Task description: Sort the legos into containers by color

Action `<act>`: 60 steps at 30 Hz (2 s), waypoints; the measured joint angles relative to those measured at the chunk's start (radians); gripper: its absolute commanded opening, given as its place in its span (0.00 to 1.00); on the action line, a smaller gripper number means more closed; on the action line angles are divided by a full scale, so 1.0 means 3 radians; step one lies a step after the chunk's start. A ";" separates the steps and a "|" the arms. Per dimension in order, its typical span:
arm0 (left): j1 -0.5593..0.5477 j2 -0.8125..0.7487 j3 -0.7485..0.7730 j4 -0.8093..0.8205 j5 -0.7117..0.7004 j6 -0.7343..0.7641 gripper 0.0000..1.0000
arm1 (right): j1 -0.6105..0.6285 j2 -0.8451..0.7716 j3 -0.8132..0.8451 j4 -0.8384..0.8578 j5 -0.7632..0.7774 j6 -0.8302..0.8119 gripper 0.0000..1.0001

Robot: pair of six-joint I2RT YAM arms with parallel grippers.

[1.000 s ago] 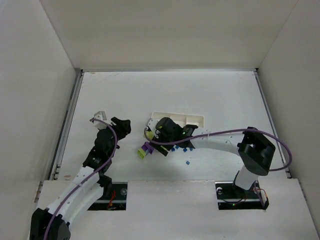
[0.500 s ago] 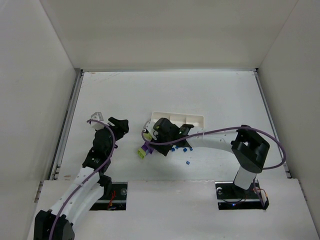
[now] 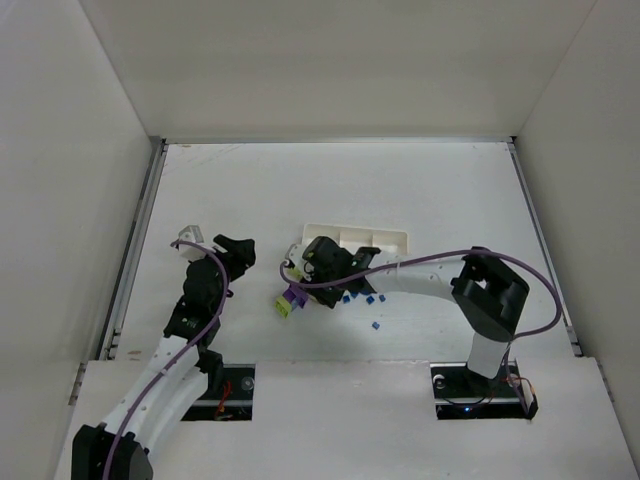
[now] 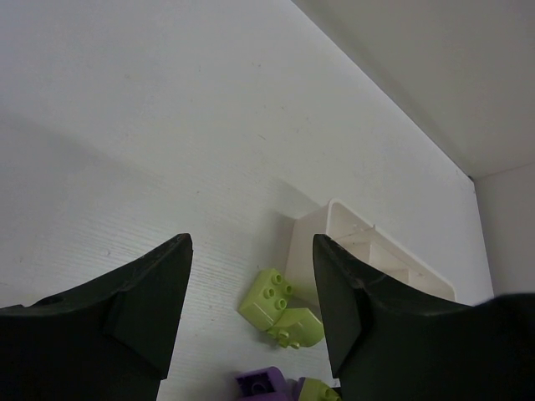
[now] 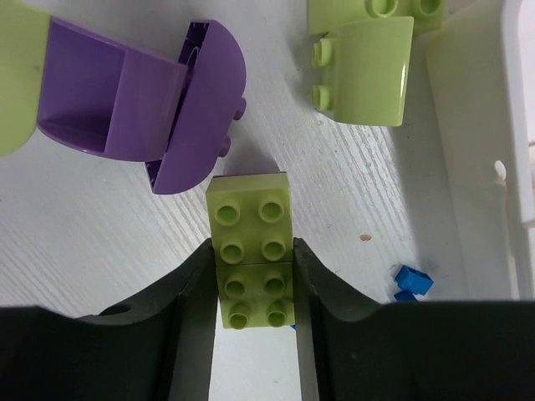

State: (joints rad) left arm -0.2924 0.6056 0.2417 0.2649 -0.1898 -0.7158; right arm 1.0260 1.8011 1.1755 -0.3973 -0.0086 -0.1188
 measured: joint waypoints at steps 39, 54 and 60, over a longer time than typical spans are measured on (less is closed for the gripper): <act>-0.1010 0.0661 0.0446 -0.0589 0.1943 -0.1188 0.69 | -0.0107 -0.1452 -0.0813 0.0788 -0.0538 0.0412 0.29; -0.1011 0.0910 0.0449 -0.0343 0.1924 -0.1274 0.28 | -0.0122 -0.1329 -0.0857 0.0932 -0.0640 0.0413 0.29; -0.0975 0.0913 0.0448 -0.0323 0.1916 -0.1288 0.16 | -0.0128 -0.1329 -0.0882 0.1005 -0.0637 0.0426 0.50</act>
State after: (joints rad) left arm -0.5850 0.8795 0.3759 0.1680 0.3851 -1.1023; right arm 0.9874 1.4025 0.9108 -0.0959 -0.1997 0.0090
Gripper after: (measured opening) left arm 0.424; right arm 0.437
